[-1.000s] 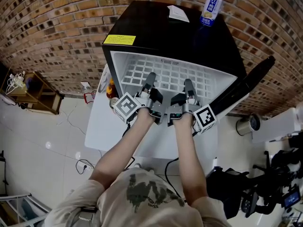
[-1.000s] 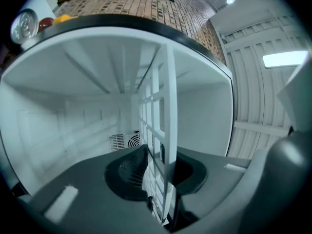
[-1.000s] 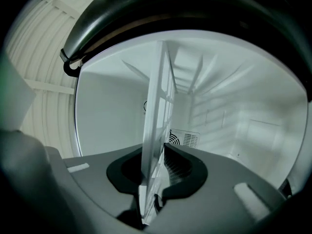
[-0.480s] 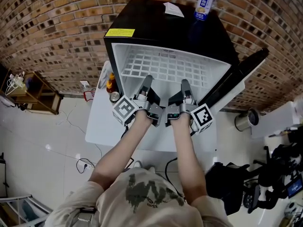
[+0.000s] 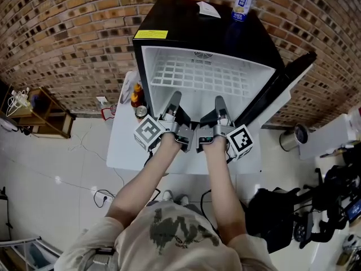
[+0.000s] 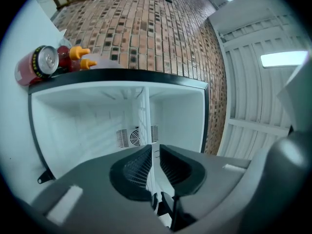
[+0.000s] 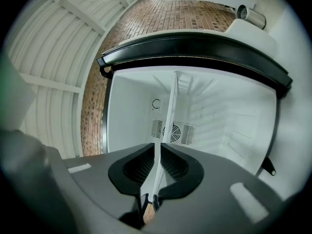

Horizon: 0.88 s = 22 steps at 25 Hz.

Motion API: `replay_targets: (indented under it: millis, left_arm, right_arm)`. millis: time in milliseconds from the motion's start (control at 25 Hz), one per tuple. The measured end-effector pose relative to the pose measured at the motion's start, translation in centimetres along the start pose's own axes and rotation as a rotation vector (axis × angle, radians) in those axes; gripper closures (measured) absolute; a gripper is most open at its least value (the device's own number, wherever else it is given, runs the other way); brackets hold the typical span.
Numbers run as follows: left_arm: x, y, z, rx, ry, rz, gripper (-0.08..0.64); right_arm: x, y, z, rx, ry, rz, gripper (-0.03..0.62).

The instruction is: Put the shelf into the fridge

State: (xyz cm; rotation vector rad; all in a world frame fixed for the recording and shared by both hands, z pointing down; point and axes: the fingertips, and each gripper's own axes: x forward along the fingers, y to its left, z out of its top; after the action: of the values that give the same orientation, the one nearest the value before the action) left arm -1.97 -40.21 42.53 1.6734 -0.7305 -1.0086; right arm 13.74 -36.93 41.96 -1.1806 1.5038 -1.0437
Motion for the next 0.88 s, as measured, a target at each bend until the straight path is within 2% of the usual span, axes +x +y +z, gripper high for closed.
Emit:
replay_targets:
  millis: [360,880]
  left_arm:
    - [-1.2,0.2,-0.7,0.003,0.038,0.001,0.560]
    - [-3.9,-1.2,-3.6,0.019,0.030,0.010,0.560]
  right_arm:
    - [-2.2,-0.5,-0.6,-0.012,-0.025,-0.024,0.565]
    - [-5.8,0.6,-0.4,-0.012,0.014,0.004,0.577]
